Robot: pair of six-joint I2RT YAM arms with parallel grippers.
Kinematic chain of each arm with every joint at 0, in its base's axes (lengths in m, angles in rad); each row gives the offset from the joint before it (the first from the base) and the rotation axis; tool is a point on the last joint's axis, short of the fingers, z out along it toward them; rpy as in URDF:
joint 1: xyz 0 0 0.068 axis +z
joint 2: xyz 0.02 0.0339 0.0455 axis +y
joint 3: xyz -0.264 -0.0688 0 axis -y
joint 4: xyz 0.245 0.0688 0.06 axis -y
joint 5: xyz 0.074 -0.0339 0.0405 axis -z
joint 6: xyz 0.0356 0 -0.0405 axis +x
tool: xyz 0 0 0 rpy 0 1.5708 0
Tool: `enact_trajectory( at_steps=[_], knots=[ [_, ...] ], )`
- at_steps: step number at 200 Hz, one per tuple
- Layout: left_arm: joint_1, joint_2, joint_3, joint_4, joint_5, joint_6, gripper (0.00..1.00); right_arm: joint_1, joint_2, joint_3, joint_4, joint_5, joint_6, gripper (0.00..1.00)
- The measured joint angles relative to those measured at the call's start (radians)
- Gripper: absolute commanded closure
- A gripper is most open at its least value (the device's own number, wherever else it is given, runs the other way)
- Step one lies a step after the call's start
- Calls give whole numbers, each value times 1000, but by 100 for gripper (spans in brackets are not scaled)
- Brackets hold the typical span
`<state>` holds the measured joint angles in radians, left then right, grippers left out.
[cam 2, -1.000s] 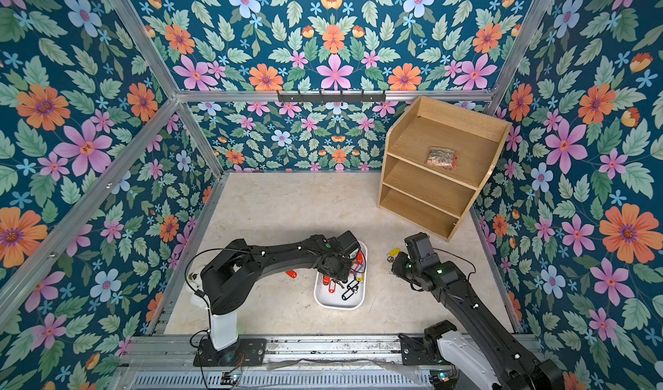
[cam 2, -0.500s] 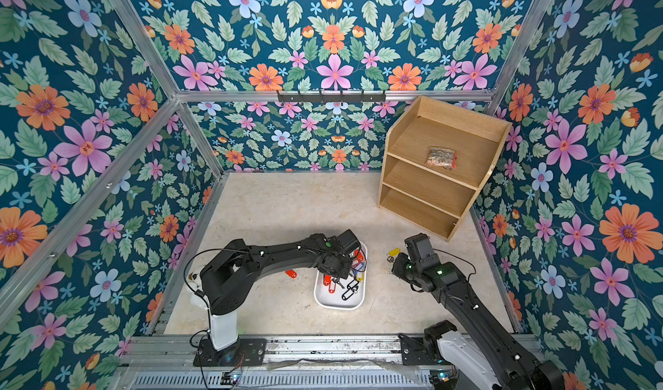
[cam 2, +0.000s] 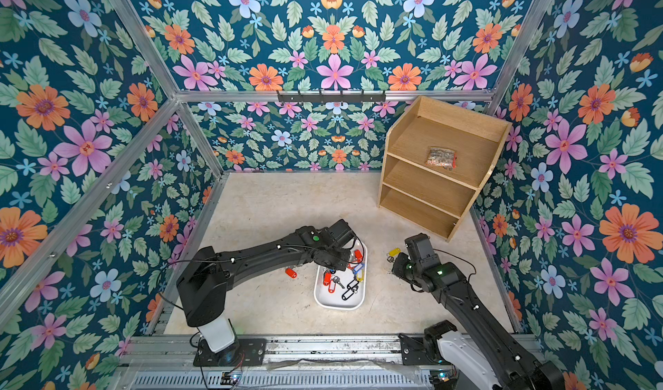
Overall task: Take the keys out of the storage box
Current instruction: Pick up the key from the storage box, then place the key at the center of the board.
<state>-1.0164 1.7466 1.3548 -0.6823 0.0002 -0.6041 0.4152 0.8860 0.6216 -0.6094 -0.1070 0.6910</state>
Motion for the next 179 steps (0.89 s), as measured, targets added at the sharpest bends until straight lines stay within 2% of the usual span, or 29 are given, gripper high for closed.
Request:
enact_trajectory(
  at_steps=[25,48,66,105,147,179],
  knots=[
    [16,-33,3,-13,0,0,100,0,2,2,0,0,0,80],
    [70,-76,-16,-27,-4,0,100,0,4,6,-2,-2,0,81],
    [147,-122,-58,-30,-5,4,100,0,7,11,-1,-8,-1,80],
    [378,-200,-149,-29,-5,56,100,11,11,12,-1,-23,-4,76],
    [558,-154,-175,10,55,139,100,81,37,32,0,-21,-3,72],
    [626,-95,-185,51,96,165,100,164,80,68,5,5,15,70]
  ],
)
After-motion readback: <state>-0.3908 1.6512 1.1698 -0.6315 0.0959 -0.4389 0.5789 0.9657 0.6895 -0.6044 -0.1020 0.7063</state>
